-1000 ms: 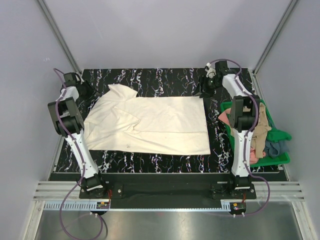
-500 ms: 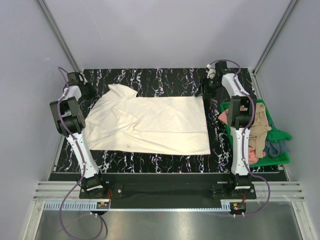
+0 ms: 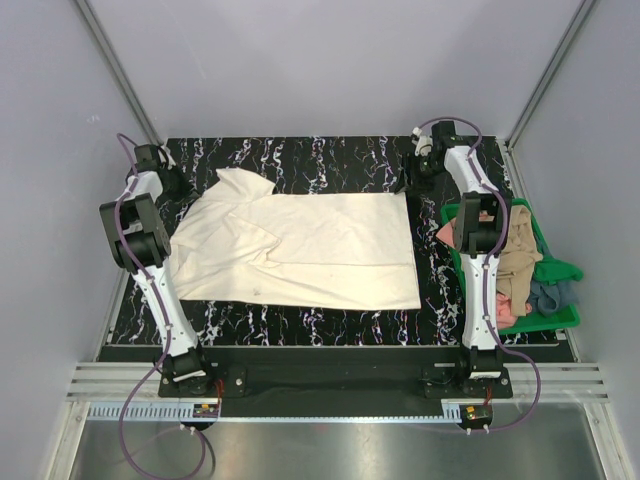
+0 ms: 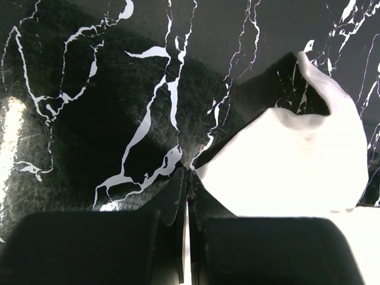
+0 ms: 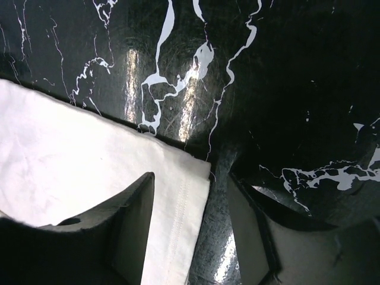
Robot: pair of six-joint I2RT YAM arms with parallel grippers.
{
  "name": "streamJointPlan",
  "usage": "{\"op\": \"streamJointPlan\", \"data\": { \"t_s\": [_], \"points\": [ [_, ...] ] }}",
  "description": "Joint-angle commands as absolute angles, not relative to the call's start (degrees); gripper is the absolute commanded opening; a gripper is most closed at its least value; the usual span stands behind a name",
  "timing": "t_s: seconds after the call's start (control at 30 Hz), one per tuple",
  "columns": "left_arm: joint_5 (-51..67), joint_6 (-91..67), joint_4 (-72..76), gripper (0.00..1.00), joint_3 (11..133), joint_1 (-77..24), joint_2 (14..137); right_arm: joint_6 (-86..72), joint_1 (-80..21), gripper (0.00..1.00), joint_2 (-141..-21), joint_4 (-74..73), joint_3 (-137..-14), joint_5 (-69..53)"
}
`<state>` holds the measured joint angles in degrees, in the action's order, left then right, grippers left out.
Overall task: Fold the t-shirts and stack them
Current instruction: Fold the tshirt
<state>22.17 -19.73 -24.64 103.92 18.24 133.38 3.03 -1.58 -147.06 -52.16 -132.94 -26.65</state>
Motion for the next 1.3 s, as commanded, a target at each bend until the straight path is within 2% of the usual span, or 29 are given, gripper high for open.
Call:
{"op": "streamJointPlan", "data": {
  "t_s": [0.0, 0.13, 0.27, 0.3, 0.37, 0.4, 0.47, 0.5, 0.53, 1.0, 1.1, 1.27],
  "points": [
    [23.91, -19.94, -25.05, 0.00, 106.52, 18.11, 133.77, 4.92, -1.14, 0.58, -148.62, -53.61, -136.49, -27.07],
    [23.65, -20.65, -25.05, 0.00, 104.95, 17.93, 133.07, 4.48, -1.14, 0.57, -149.68, -53.53, -137.99, -29.44],
    [23.90, -20.65, -24.70, 0.00, 104.85, 17.49, 132.28, 4.57, -1.14, 0.49, -149.77, -53.88, -137.46, -28.92],
    [24.17, -20.92, -24.61, 0.00, 105.03, 17.49, 132.28, 4.48, -1.14, 0.43, -149.42, -53.79, -137.11, -28.74],
    [24.61, -21.09, -24.70, 0.00, 105.29, 17.49, 131.93, 4.40, -1.14, 0.37, -149.50, -53.61, -136.67, -28.92],
    [24.70, -21.18, -24.70, 0.00, 105.29, 17.49, 131.75, 4.13, -1.14, 0.28, -149.68, -53.53, -136.76, -28.74],
    [24.17, -21.27, -24.70, 0.00, 105.29, 17.49, 130.87, 2.90, -1.14, 0.16, -149.85, -52.74, -137.46, -28.13],
    [24.08, -21.27, -24.70, 0.00, 105.29, 17.49, 130.52, 2.55, -1.14, 0.05, -150.29, -52.65, -137.98, -27.95],
    [24.08, -21.27, -24.70, 0.00, 105.47, 17.49, 130.08, 1.68, -1.14, 0.01, -150.47, -52.65, -139.03, -27.17],
    [21.19, -21.88, -24.43, 0.00, 101.87, 17.49, 126.30, 2.72, -1.14, 0.00, -143.98, -48.08, -134.21, -21.18],
    [21.53, -22.06, -23.82, 0.00, 101.34, 17.58, 124.99, 2.20, -1.23, 0.00, -141.07, -44.31, -128.61, -24.15],
    [24.17, -22.94, -23.12, 0.00, 100.37, 17.49, 123.14, 1.49, -1.14, 0.00, -132.65, -29.90, -115.16, -27.15]
  ]
}}
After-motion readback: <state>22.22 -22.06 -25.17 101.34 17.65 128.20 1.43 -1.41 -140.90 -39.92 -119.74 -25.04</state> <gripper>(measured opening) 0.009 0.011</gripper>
